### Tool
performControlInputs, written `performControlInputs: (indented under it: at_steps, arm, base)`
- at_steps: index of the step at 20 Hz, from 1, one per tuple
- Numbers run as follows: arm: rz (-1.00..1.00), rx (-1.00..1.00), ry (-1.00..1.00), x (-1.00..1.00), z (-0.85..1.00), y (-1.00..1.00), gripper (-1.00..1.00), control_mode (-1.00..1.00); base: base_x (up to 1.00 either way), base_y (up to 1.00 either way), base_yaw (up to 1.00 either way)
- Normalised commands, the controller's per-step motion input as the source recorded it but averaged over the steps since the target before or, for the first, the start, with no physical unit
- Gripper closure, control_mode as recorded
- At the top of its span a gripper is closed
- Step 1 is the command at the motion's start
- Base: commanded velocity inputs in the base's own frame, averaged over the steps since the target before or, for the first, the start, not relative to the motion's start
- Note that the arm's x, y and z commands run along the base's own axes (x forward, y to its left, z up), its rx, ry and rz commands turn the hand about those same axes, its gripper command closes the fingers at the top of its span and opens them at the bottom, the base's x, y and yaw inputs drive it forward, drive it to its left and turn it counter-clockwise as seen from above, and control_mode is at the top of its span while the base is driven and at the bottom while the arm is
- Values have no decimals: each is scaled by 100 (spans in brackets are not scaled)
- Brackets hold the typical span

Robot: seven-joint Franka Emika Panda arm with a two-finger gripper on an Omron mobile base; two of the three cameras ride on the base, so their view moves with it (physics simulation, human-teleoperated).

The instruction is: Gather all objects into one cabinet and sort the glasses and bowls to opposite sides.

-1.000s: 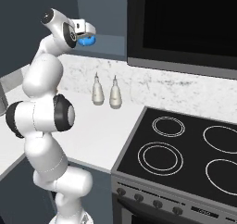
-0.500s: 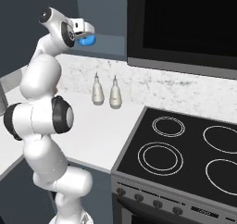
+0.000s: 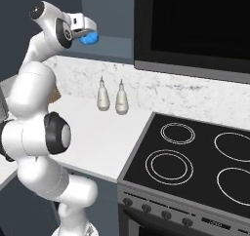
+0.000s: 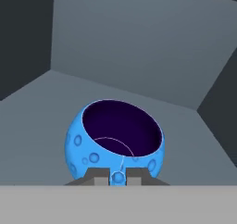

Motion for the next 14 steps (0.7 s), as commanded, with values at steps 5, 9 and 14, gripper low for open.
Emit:
performControlInputs:
  at_steps: [5,9,14]
  arm:
    - [1,1,-3,-56,27,-25,100,-100]
    - [13,5,-6,-65,25,-43,100,-100]
    - [13,3,-5,-39,10,-24,100,-100]
  base:
    - [0,0,0]
    - [0,0,0]
    - [0,0,0]
